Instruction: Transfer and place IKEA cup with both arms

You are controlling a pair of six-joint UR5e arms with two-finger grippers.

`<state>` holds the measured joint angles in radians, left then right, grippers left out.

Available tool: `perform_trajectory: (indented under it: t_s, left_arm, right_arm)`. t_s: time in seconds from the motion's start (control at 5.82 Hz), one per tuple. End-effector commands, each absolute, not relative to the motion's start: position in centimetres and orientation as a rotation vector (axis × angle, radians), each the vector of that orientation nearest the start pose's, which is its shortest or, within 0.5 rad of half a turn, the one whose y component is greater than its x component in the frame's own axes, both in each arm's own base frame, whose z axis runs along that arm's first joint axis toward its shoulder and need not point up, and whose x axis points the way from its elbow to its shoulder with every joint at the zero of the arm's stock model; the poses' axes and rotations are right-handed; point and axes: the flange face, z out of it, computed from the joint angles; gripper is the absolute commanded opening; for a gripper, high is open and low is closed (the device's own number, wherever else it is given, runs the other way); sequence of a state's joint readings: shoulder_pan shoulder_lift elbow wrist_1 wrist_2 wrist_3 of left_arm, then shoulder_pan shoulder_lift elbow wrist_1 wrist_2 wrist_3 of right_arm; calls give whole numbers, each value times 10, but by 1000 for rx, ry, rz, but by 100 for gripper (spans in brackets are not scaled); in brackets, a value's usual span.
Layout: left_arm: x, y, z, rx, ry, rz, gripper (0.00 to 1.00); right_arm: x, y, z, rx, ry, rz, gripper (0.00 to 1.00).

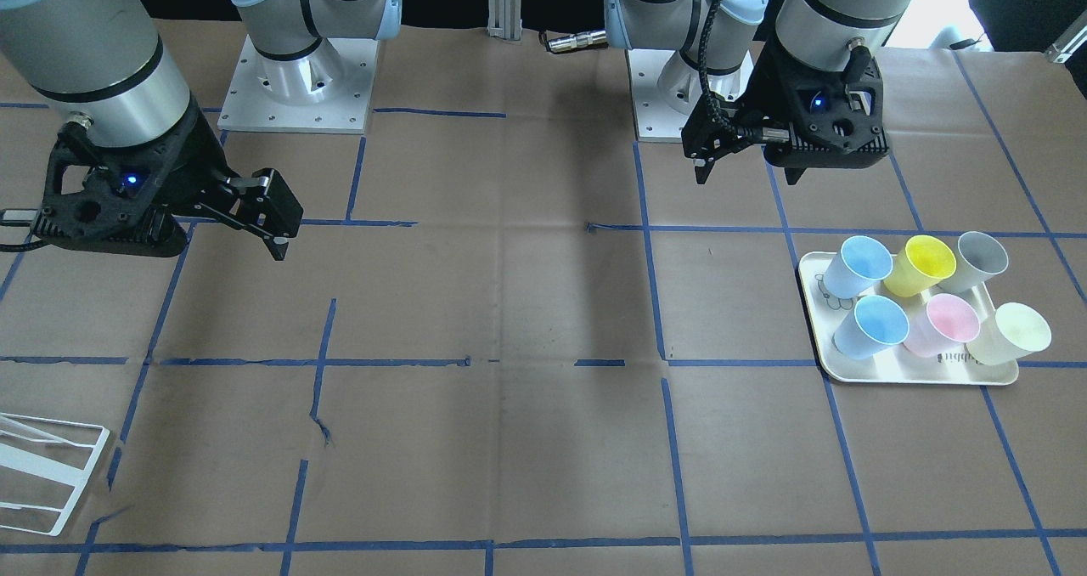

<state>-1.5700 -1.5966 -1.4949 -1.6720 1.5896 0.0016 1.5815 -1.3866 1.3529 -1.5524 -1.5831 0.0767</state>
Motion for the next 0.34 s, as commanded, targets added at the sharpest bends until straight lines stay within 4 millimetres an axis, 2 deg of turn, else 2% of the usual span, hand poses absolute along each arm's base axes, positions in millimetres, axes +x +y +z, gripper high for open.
perform_trajectory:
  t_s: [0.0,0.17]
  left_arm:
    - [-133,-495,504,13,3125,79,98]
    - [-132,-496,504,10,3124,74,98]
  right_arm:
    - [138,-570,496,104,3150,-27,100]
    - [138,-570,496,104,3150,-27,100]
